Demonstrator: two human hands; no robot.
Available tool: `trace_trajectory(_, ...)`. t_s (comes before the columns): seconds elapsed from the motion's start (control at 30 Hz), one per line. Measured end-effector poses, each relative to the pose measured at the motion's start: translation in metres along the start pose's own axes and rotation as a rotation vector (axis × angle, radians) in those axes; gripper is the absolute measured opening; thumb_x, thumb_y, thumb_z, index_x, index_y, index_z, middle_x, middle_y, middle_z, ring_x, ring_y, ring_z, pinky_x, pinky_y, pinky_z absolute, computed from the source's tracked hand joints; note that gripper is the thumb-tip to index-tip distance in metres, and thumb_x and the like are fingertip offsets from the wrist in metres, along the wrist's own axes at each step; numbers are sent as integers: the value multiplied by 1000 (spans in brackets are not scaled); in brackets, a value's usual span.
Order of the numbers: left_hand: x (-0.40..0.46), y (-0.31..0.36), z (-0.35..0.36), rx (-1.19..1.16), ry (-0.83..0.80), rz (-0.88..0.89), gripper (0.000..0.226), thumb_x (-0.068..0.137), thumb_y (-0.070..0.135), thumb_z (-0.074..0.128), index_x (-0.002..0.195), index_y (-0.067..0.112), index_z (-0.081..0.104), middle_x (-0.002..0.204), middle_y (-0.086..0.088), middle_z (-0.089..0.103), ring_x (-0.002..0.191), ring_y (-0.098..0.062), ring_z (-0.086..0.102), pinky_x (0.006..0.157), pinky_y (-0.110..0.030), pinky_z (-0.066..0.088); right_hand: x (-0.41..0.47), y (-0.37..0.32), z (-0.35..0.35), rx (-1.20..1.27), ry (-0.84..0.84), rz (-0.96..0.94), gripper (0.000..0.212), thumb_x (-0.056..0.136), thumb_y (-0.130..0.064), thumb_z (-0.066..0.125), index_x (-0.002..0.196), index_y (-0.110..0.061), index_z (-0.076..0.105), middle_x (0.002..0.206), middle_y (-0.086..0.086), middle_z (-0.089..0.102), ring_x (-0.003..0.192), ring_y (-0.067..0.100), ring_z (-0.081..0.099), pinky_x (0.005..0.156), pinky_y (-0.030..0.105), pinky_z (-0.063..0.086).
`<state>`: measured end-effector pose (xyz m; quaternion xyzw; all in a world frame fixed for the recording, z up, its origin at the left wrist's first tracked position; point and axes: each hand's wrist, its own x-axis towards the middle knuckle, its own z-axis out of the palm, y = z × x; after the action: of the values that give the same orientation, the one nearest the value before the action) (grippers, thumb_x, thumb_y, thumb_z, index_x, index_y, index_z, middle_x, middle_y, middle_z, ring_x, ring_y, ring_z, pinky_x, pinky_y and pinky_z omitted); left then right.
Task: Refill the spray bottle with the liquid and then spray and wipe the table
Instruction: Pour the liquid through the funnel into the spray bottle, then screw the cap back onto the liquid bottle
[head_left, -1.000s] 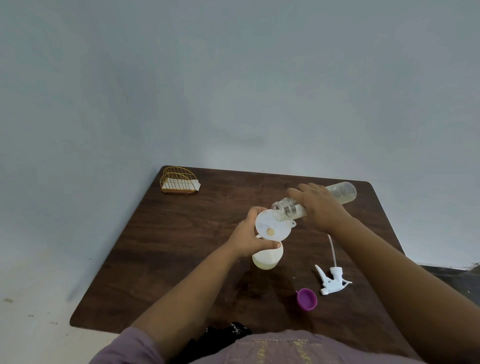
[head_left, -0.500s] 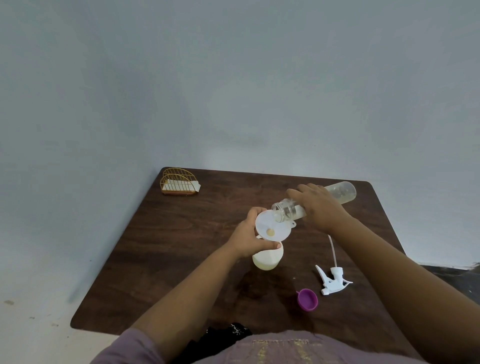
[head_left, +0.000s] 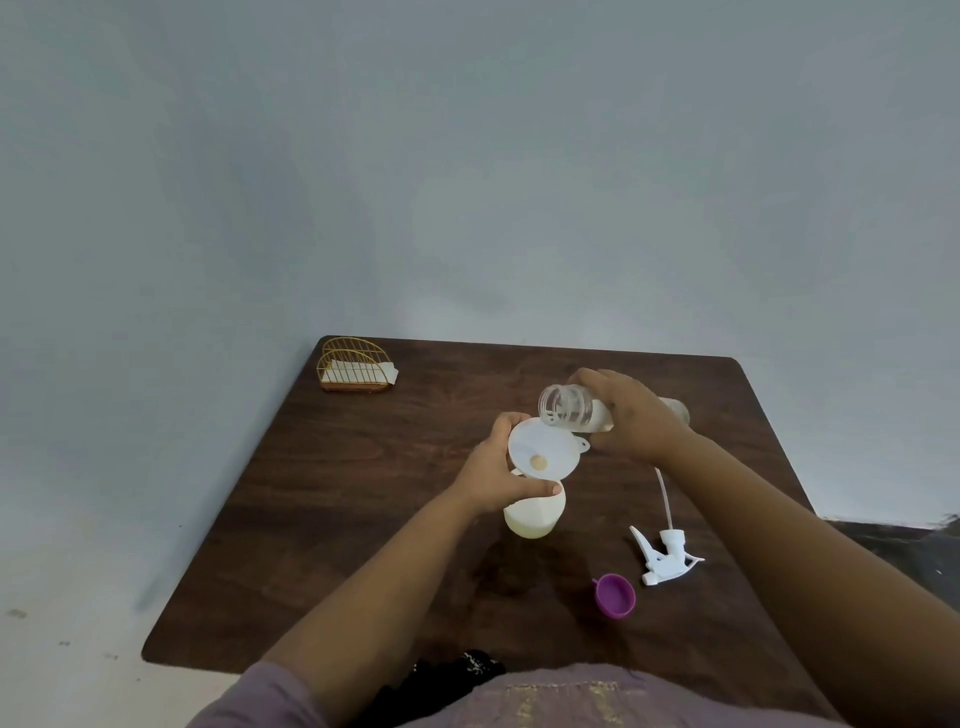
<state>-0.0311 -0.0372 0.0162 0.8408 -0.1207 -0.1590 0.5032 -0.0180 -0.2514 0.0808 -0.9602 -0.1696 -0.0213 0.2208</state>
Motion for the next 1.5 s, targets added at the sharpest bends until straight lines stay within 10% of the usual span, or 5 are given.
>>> trace_trajectory(0.2,1,0,1,13,-1,-5,90,69,29,88,137,32,29,130,9,45,119,-15,47,94,-30,49,-12,-5,-8,335,101,156,55,63,-4,77,110,-22,54,93,-6,64,80,11,60,65,10,45)
trace_trajectory(0.43,3,-2,2,24,5,-26,96,66,31,89,140,29,27,131,7,46,120,-17,48,94,-31,49,-27,0,-11,639,189,352,54,49,-19,77,100,-28,59,94,-1,70,91,21,67,82,39,55)
trace_trajectory(0.63,4,2,3,52,3,-44,106,64,33,90,146,31,22,141,5,41,125,-18,45,100,-37,49,-44,2,-6,844,340,442,47,63,7,76,103,-13,61,95,5,71,83,16,68,67,22,54)
trace_trajectory(1.5,-12,-1,-2,-19,35,-79,104,65,23,91,145,28,25,138,7,44,122,-12,47,93,-23,45,-82,-17,41,708,295,456,50,61,1,79,102,-20,59,94,-1,69,91,15,66,87,39,54)
